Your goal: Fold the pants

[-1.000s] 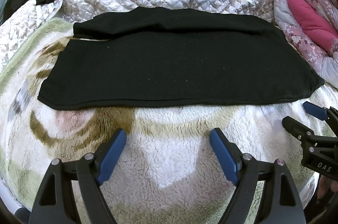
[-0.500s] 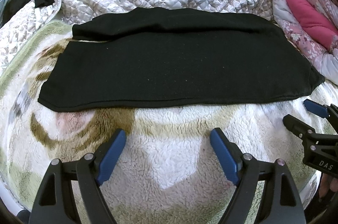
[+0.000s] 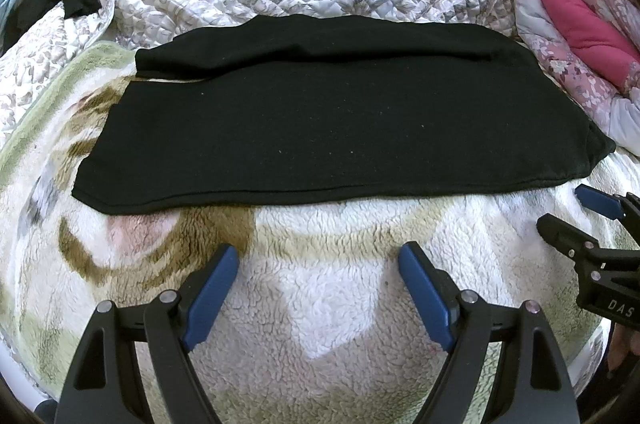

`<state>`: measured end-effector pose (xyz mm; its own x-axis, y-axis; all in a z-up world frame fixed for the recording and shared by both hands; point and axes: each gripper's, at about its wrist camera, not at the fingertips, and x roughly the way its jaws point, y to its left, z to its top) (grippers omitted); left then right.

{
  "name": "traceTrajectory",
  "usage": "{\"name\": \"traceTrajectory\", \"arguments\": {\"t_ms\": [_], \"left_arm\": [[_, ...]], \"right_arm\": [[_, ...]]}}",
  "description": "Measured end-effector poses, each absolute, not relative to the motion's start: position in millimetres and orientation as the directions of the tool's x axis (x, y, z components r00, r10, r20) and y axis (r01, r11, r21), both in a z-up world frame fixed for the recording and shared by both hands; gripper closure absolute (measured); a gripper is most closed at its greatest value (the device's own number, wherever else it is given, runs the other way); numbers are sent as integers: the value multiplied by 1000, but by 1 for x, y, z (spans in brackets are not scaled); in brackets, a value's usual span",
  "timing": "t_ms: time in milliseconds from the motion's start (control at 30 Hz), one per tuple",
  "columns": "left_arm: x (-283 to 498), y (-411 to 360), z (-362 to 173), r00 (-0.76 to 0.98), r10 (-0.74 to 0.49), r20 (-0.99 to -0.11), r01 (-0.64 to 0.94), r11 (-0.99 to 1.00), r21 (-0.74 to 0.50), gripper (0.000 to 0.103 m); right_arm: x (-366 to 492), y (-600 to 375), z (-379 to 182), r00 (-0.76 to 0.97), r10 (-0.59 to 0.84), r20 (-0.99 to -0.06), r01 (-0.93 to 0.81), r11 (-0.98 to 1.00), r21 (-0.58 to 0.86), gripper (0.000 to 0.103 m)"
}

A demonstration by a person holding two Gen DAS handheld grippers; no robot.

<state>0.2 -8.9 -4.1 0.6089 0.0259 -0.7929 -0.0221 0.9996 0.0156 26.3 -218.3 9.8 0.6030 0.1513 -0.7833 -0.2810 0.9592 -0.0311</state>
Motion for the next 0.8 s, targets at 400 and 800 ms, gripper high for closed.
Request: {"name": "traceTrajectory", "arguments": {"t_ms": [400,800], "left_arm": [[0,-9,-3,610,24,-792,-10,1000,22,18],[-2,5,10,637,-8,-771,-40,998,-43,21]], "right_arm": [[27,-217,11,593,152,-791,-287,957,-31,24],[24,-240,27,605,198,-771,-265,963,40,24]]}}
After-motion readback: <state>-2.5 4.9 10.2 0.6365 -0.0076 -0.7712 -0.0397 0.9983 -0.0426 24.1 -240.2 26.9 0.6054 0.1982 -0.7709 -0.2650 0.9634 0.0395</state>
